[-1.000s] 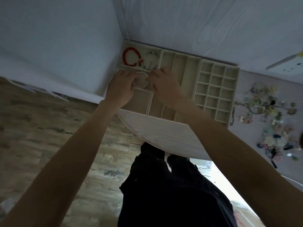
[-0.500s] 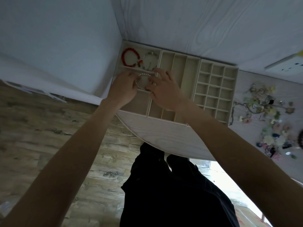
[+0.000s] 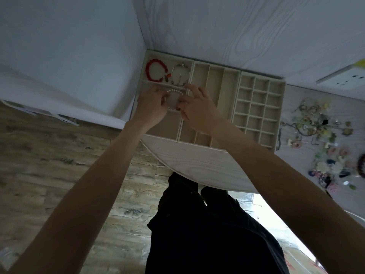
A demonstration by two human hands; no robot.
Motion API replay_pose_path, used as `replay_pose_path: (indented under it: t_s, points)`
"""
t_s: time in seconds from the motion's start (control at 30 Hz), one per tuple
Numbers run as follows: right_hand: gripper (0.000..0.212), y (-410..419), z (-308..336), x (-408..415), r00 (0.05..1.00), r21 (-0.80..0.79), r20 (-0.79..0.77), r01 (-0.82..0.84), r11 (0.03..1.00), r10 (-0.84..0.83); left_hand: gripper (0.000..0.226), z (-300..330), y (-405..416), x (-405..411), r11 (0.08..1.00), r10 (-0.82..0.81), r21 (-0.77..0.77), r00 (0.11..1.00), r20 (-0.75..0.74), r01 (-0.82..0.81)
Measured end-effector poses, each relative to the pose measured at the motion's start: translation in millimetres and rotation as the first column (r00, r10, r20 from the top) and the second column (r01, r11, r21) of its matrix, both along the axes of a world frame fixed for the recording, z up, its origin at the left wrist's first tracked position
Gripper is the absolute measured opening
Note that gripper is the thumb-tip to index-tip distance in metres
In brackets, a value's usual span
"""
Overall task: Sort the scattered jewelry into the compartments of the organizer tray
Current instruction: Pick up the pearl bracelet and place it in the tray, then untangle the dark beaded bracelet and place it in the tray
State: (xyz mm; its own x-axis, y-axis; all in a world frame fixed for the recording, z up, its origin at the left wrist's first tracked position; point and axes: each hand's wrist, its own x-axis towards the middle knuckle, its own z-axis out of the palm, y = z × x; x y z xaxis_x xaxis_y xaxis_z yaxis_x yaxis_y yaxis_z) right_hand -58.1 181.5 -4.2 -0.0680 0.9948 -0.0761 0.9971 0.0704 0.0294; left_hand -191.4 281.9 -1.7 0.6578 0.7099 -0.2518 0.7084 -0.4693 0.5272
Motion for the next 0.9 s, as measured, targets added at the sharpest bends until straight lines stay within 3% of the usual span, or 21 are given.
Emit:
replay_pose_path:
  t_s: [0.13, 0.27, 0.37, 0.47, 0.53, 0.6, 0.67, 0.8, 0.9]
  points:
    - [0.032, -0.3, -1.5, -1.4, 0.999, 0.002, 0.040, -0.010, 1.000, 0.010, 0.032, 1.1, -1.1, -2.4, 1.000, -0.001, 0.015, 1.000, 0.007, 0.001]
    - [0.022, -2.1, -5.5, -2.0, 1.000, 0.055, 0.031, -0.006, 0.998, 0.005, 0.032, 1.5, -2.4, -4.7, 0.999, -0.021, 0.040, 1.000, 0.017, 0.020]
    - [0.037, -3.3, -1.5, -0.7, 0.994, 0.093, -0.104, 0.026, 0.995, -0.017, 0.032, 7.5, -3.9, -8.4, 0.994, -0.042, 0.104, 0.999, 0.005, 0.041]
    - [0.037, -13.8, 16.8, 4.8, 0.954, 0.216, -0.288, 0.148, 0.965, -0.082, 0.031, 28.0, -18.9, -10.7, 0.969, -0.084, 0.238, 0.995, 0.046, 0.071]
    - [0.033, -33.1, 35.7, 10.5, 0.888, 0.241, -0.430, 0.289, 0.926, -0.165, 0.022, 44.2, -37.8, -7.1, 0.917, -0.178, 0.385, 0.973, 0.148, 0.109]
    - [0.031, -68.3, 51.2, 20.5, 0.772, 0.162, -0.558, 0.461, 0.873, -0.304, 0.017, 54.8, -65.3, 7.9, 0.858, -0.317, 0.487, 0.914, 0.252, 0.163]
    - [0.034, -109.0, 59.1, 31.7, 0.687, 0.129, -0.586, 0.602, 0.788, -0.430, 0.016, 56.0, -93.9, 29.9, 0.809, -0.456, 0.539, 0.829, 0.324, 0.235]
    - [0.034, -217.8, 55.4, 75.1, 0.539, 0.120, -0.582, 0.798, 0.591, -0.609, 0.017, 54.4, -164.4, 104.8, 0.736, -0.662, 0.494, 0.648, 0.378, 0.464]
    - [0.028, -301.2, 47.1, 113.9, 0.342, 0.054, -0.539, 0.926, 0.374, -0.770, 0.022, 47.5, -220.2, 168.2, 0.652, -0.755, 0.430, 0.588, 0.291, 0.625]
